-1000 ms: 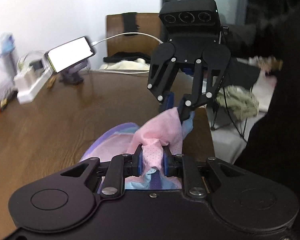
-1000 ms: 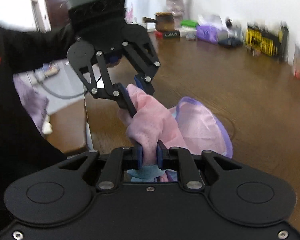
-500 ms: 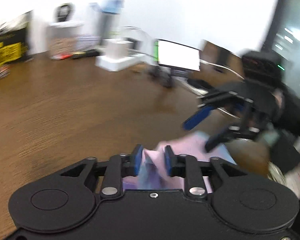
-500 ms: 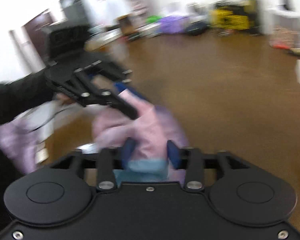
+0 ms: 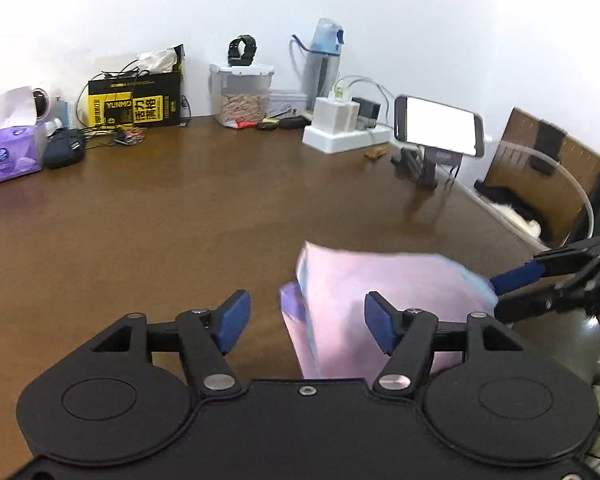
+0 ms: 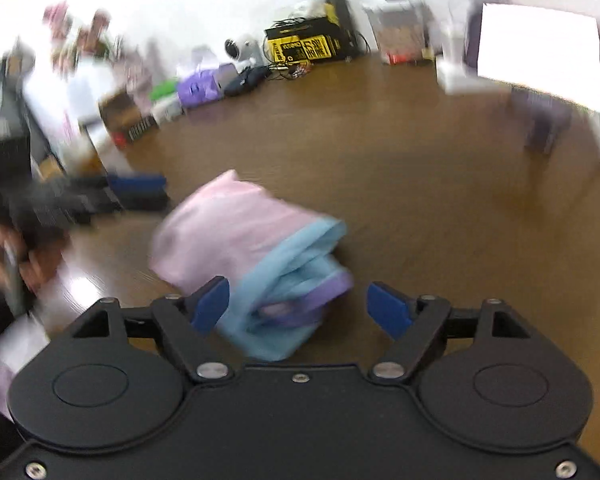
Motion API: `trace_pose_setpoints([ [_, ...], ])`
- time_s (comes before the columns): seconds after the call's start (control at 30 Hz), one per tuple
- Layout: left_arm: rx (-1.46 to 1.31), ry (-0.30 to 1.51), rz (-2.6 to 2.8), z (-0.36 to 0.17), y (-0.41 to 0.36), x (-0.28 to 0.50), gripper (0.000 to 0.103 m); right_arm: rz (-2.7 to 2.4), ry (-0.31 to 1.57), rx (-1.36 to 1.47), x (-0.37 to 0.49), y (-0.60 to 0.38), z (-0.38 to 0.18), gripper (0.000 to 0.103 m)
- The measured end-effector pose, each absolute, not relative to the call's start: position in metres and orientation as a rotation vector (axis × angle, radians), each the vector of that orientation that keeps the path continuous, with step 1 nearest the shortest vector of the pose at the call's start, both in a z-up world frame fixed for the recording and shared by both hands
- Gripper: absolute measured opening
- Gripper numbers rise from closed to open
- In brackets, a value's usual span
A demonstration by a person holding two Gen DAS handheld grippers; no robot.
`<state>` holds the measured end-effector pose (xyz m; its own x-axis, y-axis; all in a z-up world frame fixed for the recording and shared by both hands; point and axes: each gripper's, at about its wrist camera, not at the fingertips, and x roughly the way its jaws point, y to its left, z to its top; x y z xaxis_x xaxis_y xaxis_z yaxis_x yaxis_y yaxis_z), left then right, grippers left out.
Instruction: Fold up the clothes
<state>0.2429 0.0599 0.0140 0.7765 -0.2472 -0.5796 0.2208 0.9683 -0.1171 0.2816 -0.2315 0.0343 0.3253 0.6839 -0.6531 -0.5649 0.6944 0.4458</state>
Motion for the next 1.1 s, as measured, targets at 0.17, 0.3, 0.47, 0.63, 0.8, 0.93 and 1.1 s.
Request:
trace_pose_setpoints([
  [0.17,-0.082,0.662,-0.231,0.001,0.041,0.244,0.062,0.787,0.936,0.253,0.292,-0.229,0.011,0.069],
  [0.3,-0.065,0.625,-0.205,-0.004,0.03,0.249,0.062,0.8,0.937,0.286,0.321,-0.227,-0.001,0.041],
  [0.47,-0.042,0.581,-0.131,-0.008,0.025,0.264,0.062,0.831,0.953,0.317,0.356,-0.217,-0.004,0.06],
  [0.63,0.001,0.552,-0.014,-0.004,0.028,0.245,0.067,0.768,0.803,0.224,0.324,-0.235,0.021,0.085],
  [0.8,0.036,0.489,0.123,0.011,0.024,0.204,0.07,0.654,0.659,0.104,0.266,-0.262,0.038,0.089],
  [0.93,-0.008,0.434,0.15,0.027,0.015,0.168,0.074,0.612,0.533,0.057,0.209,-0.272,0.047,0.09],
  [1.1,-0.086,0.391,0.22,0.029,-0.001,0.125,0.102,0.538,0.406,-0.158,0.161,-0.242,0.053,0.091],
])
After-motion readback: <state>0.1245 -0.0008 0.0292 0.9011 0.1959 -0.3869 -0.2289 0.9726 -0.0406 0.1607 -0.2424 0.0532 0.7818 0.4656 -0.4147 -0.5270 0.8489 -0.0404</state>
